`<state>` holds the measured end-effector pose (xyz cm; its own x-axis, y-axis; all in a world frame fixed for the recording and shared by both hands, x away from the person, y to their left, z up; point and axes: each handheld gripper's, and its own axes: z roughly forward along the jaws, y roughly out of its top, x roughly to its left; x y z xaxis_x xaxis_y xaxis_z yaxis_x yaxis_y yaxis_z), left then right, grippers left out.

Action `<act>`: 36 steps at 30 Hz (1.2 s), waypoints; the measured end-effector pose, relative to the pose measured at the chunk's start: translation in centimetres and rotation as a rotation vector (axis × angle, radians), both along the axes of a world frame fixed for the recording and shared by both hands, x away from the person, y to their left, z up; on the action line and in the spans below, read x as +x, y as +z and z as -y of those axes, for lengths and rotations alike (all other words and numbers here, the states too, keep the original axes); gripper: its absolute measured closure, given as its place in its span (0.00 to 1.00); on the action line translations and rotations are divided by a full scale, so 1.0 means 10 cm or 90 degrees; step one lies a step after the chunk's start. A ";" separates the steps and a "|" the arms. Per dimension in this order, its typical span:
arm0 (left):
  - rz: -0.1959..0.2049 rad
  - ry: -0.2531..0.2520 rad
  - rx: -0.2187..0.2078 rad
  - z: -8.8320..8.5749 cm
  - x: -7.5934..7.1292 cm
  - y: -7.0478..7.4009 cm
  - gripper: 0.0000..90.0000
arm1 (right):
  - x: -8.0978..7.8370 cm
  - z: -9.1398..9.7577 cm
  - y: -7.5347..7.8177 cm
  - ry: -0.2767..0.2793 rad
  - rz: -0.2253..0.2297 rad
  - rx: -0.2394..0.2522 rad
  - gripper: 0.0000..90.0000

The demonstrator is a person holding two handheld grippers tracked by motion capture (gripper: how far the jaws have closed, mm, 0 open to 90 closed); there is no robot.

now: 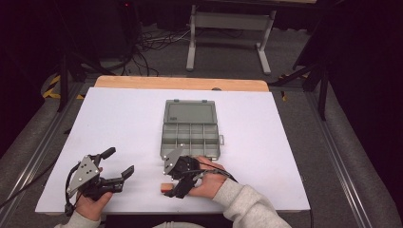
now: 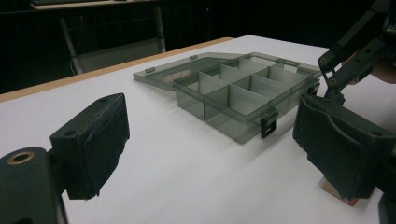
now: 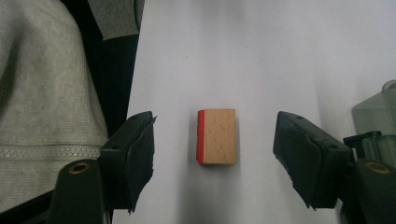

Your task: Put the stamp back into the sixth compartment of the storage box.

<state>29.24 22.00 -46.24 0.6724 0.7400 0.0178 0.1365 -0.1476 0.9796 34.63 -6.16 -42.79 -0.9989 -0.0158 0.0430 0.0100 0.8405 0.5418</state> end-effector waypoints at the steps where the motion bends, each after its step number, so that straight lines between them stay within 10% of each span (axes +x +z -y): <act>1: 0.000 0.000 0.000 0.00 0.00 0.00 0.13 | 0.00 0.00 0.00 0.000 0.000 0.000 0.34; 36: 0.000 0.000 -0.002 0.00 0.00 -0.01 0.13 | 0.00 -0.11 -0.21 0.020 0.022 -0.040 0.73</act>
